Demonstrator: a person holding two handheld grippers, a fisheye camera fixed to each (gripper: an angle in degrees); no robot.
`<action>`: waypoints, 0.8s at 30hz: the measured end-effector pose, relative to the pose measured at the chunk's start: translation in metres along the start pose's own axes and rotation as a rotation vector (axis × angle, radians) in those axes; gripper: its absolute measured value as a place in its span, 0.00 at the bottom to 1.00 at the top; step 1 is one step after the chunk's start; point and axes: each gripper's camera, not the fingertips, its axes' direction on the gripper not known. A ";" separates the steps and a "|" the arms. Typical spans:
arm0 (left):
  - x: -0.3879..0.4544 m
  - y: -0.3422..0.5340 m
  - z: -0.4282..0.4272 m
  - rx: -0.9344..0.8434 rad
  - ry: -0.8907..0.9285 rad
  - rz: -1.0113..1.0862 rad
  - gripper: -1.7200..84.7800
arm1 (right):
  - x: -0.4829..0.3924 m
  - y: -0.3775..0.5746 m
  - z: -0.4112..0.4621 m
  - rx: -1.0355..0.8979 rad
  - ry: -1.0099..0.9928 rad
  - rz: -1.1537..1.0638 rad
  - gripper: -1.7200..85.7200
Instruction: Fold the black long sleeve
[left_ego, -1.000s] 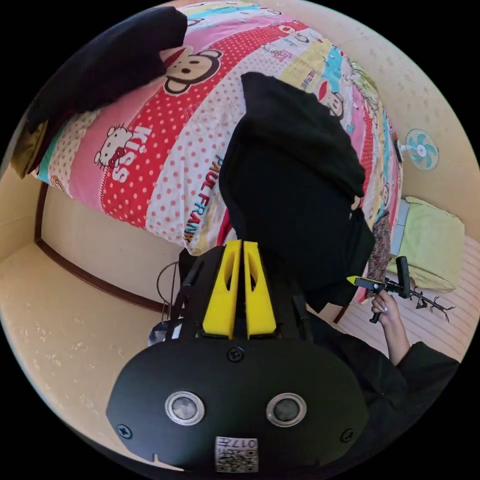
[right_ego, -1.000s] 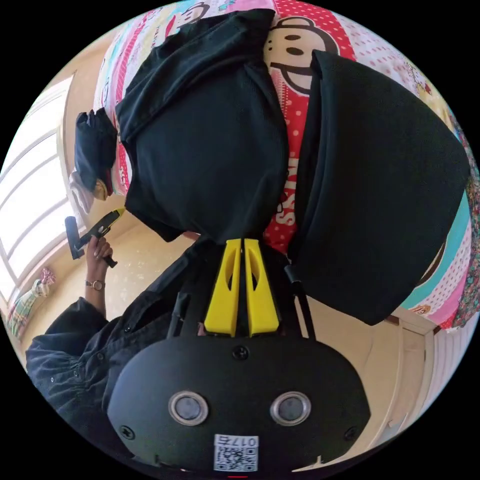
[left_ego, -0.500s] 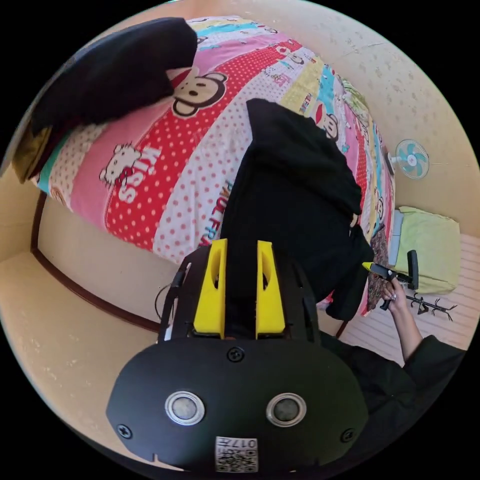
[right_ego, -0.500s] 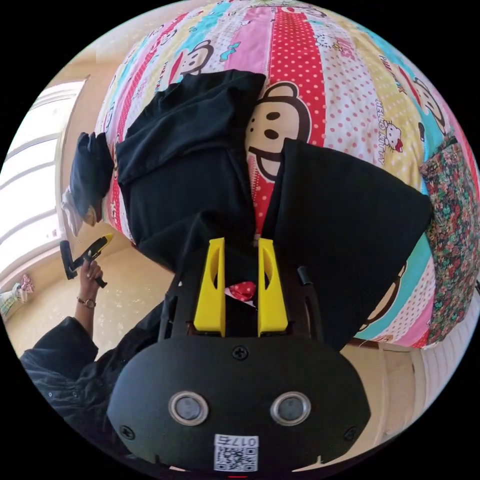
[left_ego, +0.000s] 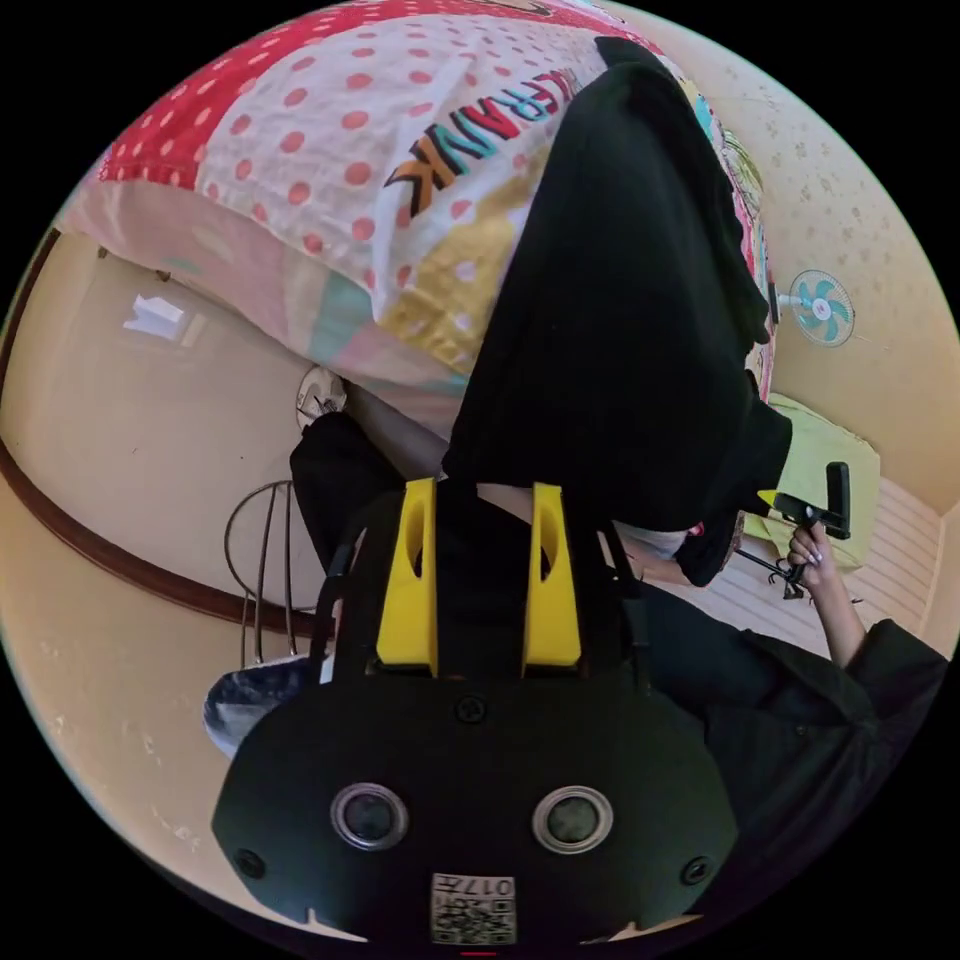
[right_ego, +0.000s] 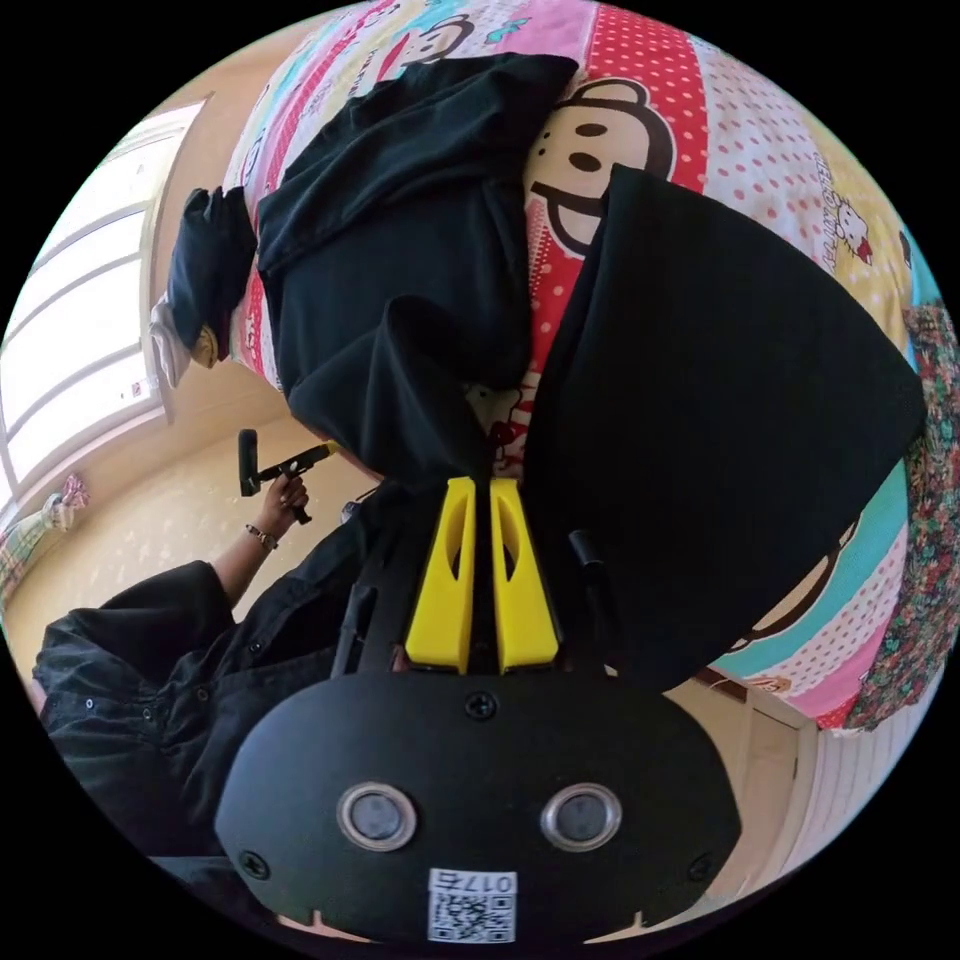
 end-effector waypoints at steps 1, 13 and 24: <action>-0.004 -0.009 0.008 -0.010 0.014 0.024 0.18 | 0.002 0.002 -0.002 0.003 -0.015 0.007 0.06; -0.014 0.045 -0.070 -0.052 0.355 0.153 0.05 | -0.013 0.049 -0.039 -0.070 -0.150 -0.192 0.05; 0.013 0.128 -0.328 0.353 0.578 0.246 0.03 | -0.043 0.177 -0.144 0.223 -0.618 -0.379 0.05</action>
